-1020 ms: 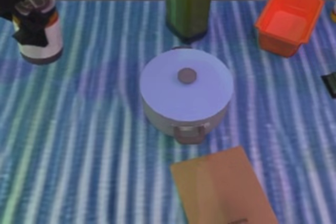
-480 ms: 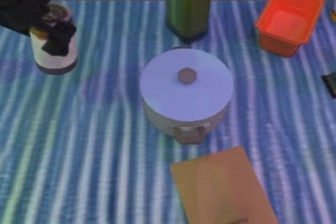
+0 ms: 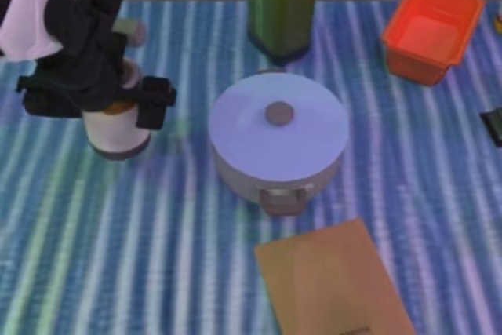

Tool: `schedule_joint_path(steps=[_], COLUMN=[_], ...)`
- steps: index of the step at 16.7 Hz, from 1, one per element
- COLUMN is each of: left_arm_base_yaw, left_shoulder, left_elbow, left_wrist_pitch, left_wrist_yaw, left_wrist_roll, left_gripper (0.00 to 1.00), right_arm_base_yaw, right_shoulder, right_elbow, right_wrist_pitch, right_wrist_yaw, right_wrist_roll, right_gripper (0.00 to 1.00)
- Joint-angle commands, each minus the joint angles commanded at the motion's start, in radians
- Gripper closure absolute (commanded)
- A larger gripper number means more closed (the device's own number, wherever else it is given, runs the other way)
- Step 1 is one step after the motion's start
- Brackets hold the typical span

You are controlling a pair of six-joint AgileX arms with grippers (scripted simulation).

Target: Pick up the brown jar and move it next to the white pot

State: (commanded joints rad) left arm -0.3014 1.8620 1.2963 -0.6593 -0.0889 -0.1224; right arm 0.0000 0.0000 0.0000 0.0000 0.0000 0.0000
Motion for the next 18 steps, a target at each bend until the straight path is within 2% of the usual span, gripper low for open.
schedule_joint_path(steps=[3,5,11,18], left_arm_base_yaw=[-0.057,-0.077,-0.075,-0.059], left_shoulder=[-0.067,-0.093,-0.089,0.045], left_elbow=[-0.127,-0.172,-0.179,-0.203], left_wrist_pitch=[0.101,0.14,0.148,0.315], left_wrist_yaw=[-0.059,-0.081,-0.083,-0.075], left_wrist_roll=[-0.154,-0.203,-0.209,-0.189], left_gripper=[1.0,1.0,1.0,1.0], right_arm_base_yaw=[0.0,0.0,0.0,0.0], right_shoulder=[0.0,0.0,0.0,0.0], right_elbow=[0.0,0.0,0.0,0.0], right_wrist_pitch=[0.0,0.0,0.0,0.0], right_wrist_yaw=[0.0,0.0,0.0,0.0], right_wrist_roll=[0.0,0.0,0.0,0.0], right_gripper=[0.0,0.0,0.0,0.0])
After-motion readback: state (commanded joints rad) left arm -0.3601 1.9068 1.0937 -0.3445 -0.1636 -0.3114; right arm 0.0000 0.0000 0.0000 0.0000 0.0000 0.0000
